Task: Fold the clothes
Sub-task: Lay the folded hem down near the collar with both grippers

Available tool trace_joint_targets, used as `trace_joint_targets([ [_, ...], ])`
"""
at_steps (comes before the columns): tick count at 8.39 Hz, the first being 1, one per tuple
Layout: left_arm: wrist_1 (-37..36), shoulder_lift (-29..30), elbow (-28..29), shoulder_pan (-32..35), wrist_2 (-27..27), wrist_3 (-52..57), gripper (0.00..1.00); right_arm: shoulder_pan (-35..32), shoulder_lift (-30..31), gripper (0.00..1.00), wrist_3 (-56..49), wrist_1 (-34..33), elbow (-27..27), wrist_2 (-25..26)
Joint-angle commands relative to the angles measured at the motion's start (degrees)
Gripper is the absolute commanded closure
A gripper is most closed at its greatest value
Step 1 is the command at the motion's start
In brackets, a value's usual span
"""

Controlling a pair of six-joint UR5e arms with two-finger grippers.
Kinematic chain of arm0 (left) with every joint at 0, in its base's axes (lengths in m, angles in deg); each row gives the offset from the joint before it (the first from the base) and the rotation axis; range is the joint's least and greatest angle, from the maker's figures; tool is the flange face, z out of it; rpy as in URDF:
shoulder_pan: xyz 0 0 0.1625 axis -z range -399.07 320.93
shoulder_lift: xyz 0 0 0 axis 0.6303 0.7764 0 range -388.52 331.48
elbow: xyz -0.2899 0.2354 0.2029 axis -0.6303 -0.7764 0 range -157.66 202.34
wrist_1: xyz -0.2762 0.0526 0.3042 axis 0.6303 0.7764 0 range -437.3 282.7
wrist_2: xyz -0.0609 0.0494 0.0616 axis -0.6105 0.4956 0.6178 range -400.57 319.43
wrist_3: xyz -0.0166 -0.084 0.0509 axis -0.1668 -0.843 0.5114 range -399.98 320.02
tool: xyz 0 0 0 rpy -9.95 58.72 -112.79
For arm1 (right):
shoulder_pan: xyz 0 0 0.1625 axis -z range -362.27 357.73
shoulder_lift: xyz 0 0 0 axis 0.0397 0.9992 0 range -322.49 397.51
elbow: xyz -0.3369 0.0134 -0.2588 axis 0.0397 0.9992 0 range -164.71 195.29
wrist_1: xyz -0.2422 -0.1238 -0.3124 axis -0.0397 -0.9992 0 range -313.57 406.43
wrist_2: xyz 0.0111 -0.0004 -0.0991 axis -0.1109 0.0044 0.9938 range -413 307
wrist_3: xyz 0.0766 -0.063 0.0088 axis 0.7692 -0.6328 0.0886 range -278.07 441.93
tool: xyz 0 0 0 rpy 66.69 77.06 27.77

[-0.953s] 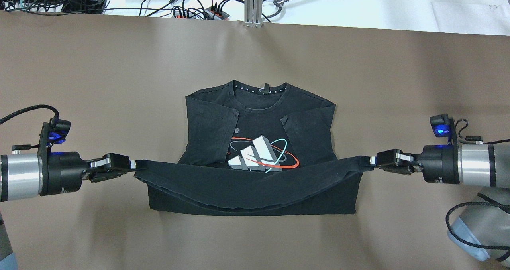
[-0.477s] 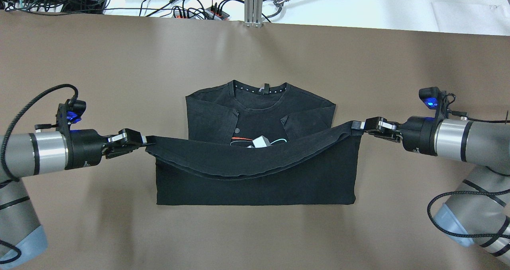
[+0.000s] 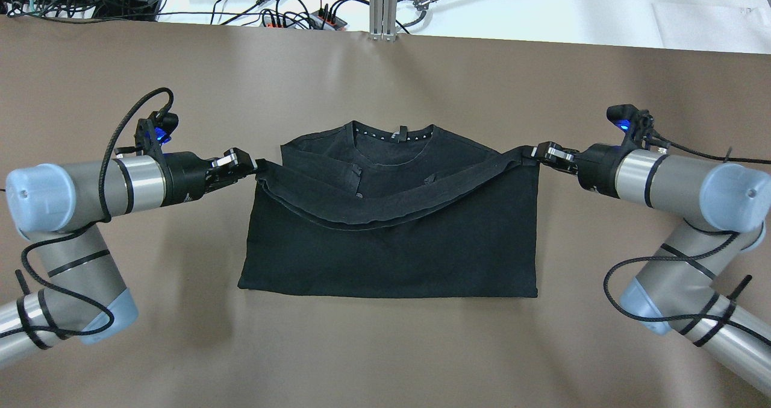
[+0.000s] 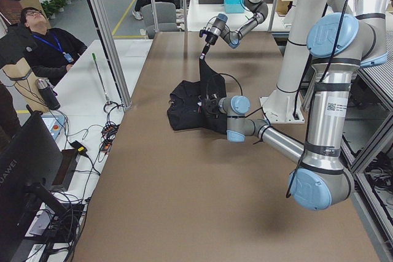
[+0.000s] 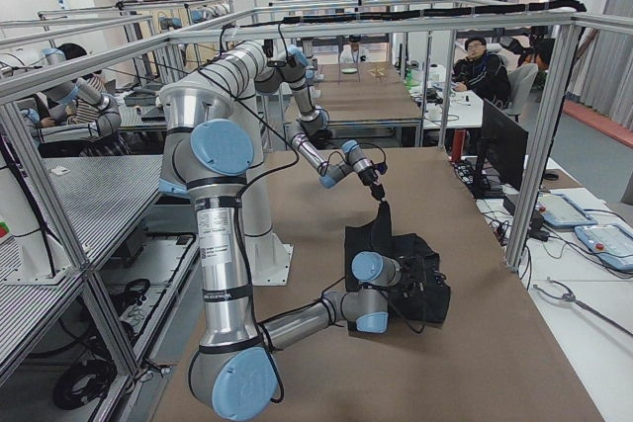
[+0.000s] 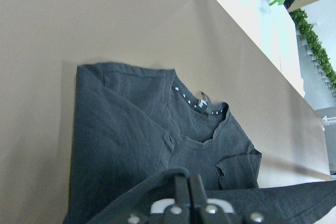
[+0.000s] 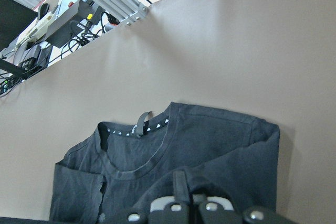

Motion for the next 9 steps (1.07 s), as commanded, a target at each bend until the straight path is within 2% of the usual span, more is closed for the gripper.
trace_joint_targets([
  [1, 0.34, 5.2, 9.89, 3.74, 0.0, 1.44, 1.0, -0.08, -5.12, 1.0, -1.24, 0.0, 10.14, 4.66],
  [2, 0.34, 5.2, 11.93, 5.05, 0.0, 3.54, 1.0, -0.17, -5.12, 1.0, -1.24, 0.0, 12.08, 7.11],
  [4, 0.16, 5.38, 15.79, 7.34, -0.44, 5.58, 1.0, -1.92, -5.29, 1.0, -3.69, -0.09, 14.98, 7.75],
  [9, -1.41, 8.36, 16.08, 7.35, -0.44, 5.24, 1.0, -2.72, -8.02, 1.0, -2.83, -0.17, 14.74, 7.32],
])
